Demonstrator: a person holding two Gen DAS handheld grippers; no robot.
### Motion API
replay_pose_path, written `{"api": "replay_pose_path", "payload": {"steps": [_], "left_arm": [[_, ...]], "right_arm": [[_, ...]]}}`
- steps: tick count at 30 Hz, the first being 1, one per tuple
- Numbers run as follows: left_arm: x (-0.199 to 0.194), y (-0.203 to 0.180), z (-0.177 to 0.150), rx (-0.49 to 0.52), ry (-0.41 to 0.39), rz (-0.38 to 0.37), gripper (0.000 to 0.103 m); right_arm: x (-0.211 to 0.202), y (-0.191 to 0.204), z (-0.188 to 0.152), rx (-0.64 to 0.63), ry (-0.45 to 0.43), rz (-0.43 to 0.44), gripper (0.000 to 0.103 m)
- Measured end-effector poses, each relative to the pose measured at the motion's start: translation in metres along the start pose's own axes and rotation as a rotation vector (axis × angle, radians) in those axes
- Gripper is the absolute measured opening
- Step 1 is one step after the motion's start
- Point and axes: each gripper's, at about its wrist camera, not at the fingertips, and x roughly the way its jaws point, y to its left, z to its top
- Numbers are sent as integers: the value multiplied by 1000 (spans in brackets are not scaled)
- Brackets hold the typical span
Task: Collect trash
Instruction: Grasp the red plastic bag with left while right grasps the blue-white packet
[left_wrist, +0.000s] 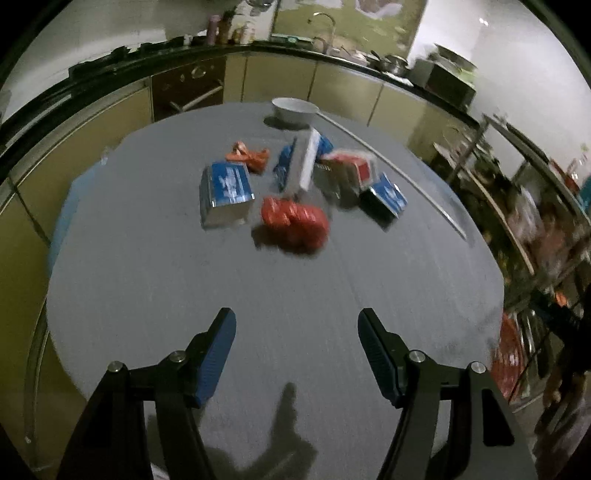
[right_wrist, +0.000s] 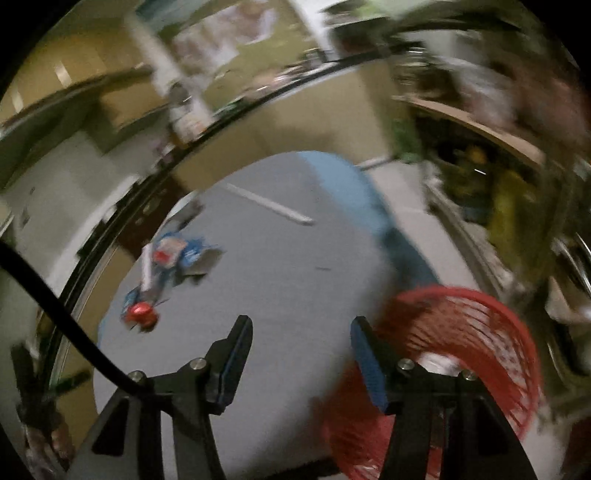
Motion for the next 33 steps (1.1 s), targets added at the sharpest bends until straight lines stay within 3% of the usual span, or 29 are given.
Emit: {"api": "replay_pose_path", "payload": {"steps": [5,14,19,23,26,28,33], "left_arm": [[35,4,35,-54,24,-24,71],[105,20,76,-324,103,-93,71],[125,27,80,-412,126,-109,71],[140,29,81,-436,143,-109,70],[151,29,80,-436,163,-120,69],[155,28,78,-431,176,-125,63],[157,24,76,-400,165,-141,60]], "right_arm": [[58,66,22,-156,58,56,59],[178,138,55,-352,164,69,60],[222,152,65,-447,169,62,63],[249,157,63,-521,196,60,70],[270,160,62,-578,209,22,70],[278,158,64,-566,215,37,70],[281,151,77,-520,173,77,70]]}}
